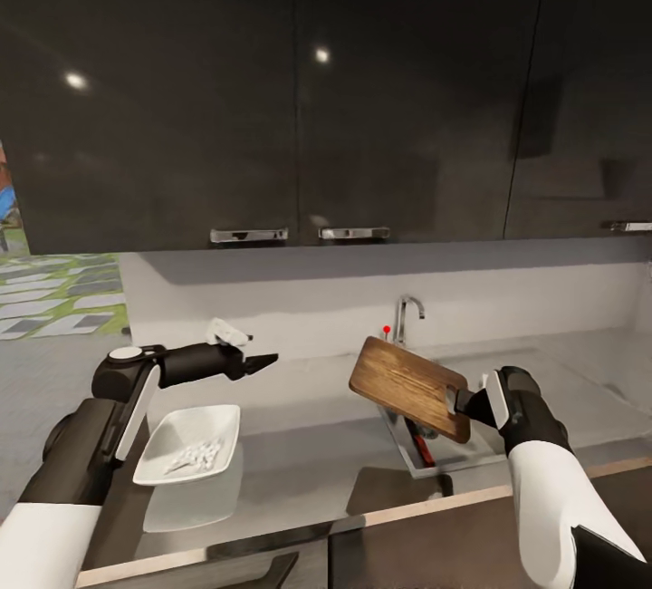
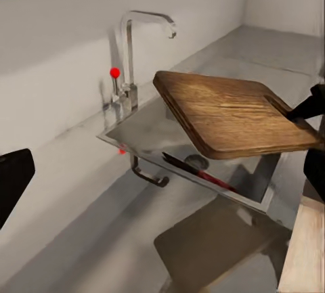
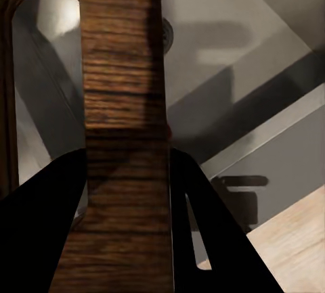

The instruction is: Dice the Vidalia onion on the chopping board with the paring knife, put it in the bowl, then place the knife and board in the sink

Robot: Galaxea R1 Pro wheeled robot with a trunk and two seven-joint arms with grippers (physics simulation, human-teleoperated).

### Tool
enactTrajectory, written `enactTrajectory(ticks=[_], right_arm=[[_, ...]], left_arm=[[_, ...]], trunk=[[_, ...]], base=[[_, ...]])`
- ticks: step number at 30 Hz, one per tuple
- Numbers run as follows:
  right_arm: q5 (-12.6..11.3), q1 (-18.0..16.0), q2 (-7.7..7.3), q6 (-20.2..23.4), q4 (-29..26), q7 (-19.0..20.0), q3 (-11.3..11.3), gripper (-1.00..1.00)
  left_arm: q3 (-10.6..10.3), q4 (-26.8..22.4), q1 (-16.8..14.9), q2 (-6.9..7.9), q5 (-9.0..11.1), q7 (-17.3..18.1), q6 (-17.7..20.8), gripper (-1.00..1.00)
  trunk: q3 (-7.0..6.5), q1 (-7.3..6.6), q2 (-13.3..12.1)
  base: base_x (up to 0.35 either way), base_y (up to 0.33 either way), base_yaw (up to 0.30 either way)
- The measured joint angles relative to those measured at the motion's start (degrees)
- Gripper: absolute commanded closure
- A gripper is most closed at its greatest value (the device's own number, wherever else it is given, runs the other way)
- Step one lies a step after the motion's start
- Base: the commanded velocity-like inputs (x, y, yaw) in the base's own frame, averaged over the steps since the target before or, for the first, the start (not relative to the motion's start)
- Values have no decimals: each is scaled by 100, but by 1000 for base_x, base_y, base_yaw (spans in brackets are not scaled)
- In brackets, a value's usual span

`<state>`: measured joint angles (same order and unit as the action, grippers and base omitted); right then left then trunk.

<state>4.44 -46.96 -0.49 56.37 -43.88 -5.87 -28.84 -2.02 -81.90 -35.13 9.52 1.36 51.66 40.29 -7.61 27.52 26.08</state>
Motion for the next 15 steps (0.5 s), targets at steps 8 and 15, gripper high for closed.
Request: enactTrajectory(ticks=[8,15], right_arm=[[-127,0,118,-115,406,-409,-181,100],[-1194,-4,172,-318,469,-818,-272,100]], left_arm=[[5,-8,0,-6,-1,39,-1,-100],[4,-8,0,-6,-1,40,-2,-100]], trunk=[[1,1,-2],[0,0,0]], base=[[0,0,0],[0,0,0]])
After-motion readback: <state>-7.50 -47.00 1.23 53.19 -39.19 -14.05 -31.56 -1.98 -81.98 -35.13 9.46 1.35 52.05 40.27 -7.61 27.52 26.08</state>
